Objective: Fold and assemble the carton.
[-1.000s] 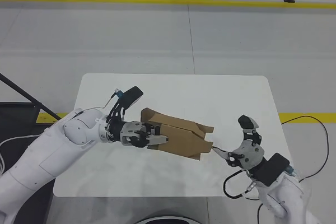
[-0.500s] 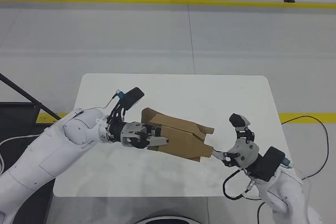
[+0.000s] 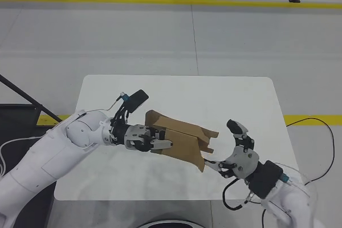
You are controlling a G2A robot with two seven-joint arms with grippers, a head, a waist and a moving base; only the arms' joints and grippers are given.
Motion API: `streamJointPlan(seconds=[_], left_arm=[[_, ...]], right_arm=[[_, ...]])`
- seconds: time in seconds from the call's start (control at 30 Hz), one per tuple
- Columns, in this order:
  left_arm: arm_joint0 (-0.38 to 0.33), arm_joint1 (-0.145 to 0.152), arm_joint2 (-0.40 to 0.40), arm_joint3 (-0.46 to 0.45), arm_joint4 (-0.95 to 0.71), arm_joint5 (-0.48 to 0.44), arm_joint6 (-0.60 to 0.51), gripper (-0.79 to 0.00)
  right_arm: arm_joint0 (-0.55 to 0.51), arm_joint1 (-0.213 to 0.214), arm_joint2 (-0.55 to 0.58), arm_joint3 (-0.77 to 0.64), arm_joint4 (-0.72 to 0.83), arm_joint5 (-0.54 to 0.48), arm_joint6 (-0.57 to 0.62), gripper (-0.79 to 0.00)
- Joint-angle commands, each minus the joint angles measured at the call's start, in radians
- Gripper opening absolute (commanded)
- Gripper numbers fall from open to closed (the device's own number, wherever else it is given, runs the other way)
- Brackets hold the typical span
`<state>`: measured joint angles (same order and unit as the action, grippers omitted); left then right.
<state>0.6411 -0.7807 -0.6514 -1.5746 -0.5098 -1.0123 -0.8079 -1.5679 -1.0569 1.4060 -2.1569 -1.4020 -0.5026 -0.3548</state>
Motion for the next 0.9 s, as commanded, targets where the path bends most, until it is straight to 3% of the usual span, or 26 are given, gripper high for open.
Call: streamJointPlan(seconds=[0.0,0.5,0.87], left_arm=[[-0.003,-0.002,0.005,0.000,0.003,0.000,0.000,-0.785],[-0.015,-0.005,0.019,-0.001,0.008,0.000,0.000,-0.785],[-0.014,-0.004,0.016,-0.004,0.011,0.000,0.000,-0.785]], right_arm=[[-0.006,-0.002,-0.011,-0.024,-0.041,0.039,0.025,0.000],[-0.009,-0.017,-0.102,-0.117,-0.289,0.262,0.188,0.000],[-0.008,-0.025,-0.137,-0.124,-0.344,0.296,0.213,0.000]])
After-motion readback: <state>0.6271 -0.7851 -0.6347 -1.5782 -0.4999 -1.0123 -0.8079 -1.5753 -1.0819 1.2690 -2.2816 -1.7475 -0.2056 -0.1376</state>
